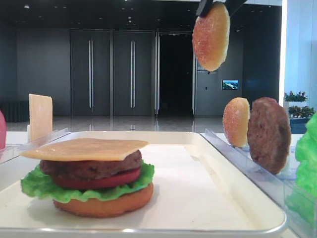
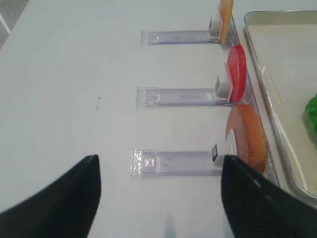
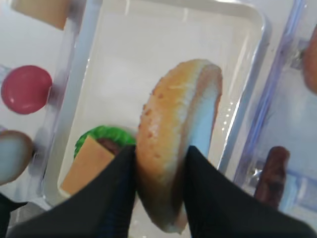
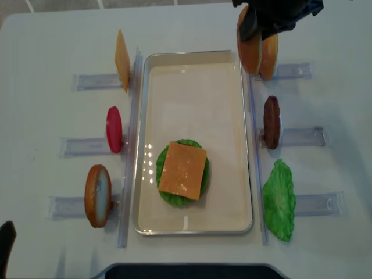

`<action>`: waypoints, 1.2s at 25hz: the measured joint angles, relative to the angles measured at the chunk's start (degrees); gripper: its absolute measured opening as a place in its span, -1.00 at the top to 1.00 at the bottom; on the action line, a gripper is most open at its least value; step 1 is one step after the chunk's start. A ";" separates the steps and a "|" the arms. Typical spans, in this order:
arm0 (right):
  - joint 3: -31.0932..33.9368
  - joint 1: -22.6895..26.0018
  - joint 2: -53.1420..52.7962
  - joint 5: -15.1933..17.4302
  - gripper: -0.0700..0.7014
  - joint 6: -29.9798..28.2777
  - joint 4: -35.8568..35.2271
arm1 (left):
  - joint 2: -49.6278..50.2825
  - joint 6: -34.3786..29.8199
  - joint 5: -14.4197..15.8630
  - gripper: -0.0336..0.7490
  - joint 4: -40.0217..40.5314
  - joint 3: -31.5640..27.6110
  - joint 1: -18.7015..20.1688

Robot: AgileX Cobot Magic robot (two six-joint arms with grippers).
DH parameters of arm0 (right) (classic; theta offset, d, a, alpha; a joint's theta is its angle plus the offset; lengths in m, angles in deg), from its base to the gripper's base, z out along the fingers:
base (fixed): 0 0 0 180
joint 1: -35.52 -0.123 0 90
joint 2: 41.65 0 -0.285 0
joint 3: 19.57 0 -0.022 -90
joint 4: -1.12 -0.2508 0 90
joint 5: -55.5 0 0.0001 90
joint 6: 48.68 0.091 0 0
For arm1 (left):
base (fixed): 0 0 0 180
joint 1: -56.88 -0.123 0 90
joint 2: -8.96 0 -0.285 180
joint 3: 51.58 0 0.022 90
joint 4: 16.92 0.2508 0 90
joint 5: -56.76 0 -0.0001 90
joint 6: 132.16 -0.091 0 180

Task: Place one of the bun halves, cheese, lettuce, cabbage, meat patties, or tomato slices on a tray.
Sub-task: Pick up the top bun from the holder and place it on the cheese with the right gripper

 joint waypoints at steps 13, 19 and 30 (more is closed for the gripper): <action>34.89 -3.65 -13.38 -9.99 0.19 -34.81 -44.31 | 0.00 0.00 0.00 -0.56 0.00 0.00 0.00; 37.81 -8.41 -10.19 -10.88 0.19 -47.25 -56.01 | 0.00 0.00 0.00 -0.56 0.00 0.00 0.00; 37.81 -10.40 2.66 -5.37 0.20 -61.89 -71.93 | 0.00 0.00 0.00 -0.56 0.00 0.00 0.00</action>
